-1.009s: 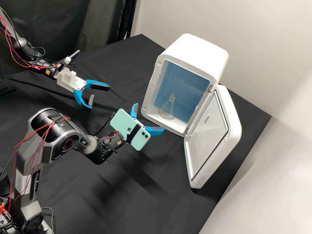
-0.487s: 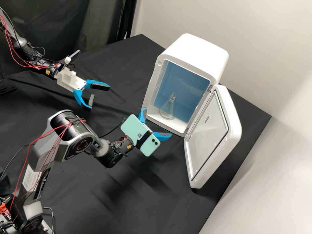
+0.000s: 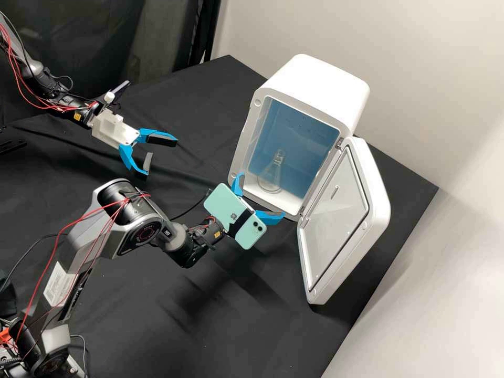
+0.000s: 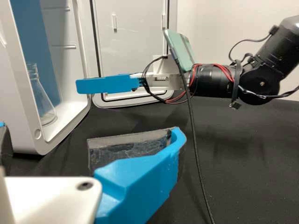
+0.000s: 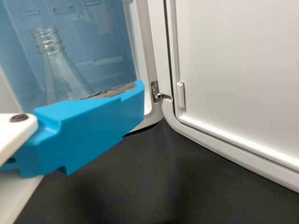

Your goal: Take the flask out of the incubator

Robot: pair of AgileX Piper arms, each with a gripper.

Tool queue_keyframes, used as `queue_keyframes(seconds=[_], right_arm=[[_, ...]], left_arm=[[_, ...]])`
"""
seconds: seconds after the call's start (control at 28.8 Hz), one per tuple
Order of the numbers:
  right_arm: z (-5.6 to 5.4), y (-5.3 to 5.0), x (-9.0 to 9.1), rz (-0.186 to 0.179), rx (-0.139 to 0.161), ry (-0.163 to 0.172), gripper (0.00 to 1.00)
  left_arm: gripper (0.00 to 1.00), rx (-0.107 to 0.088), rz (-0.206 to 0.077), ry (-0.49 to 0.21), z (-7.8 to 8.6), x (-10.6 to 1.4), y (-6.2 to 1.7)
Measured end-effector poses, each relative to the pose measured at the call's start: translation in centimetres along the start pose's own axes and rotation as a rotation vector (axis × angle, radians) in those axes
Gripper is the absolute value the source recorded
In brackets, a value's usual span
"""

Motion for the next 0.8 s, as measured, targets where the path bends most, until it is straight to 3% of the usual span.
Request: queue_keyframes(seconds=[0.14, 0.17, 0.28, 0.49, 0.59, 0.8], right_arm=[[0.0, -0.4, 0.8, 0.002, -0.004, 0.008, 1.0], [-0.1, -0.6, 1.2, 0.003, -0.023, 0.014, 1.0], [-0.1, -0.8, 1.8, 0.0, -0.039, 0.02, 1.0], [-0.2, -1.3, 3.4, -0.011, -0.047, -0.002, 1.0], [-0.6, -1.8, 4.3, -0.02, -0.059, 0.011, 1.0], [-0.3, -2.4, 5.3, -0.048, -0.07, -0.014, 1.0]], left_arm=[[1.0, 0.0, 0.0, 0.0, 0.0, 0.0, 0.0], [1.0, 0.0, 0.0, 0.0, 0.0, 0.0, 0.0], [1.0, 0.0, 0.0, 0.0, 0.0, 0.0, 0.0], [1.0, 0.0, 0.0, 0.0, 0.0, 0.0, 0.0], [1.0, 0.0, 0.0, 0.0, 0.0, 0.0, 0.0], [1.0, 0.0, 0.0, 0.0, 0.0, 0.0, 0.0]])
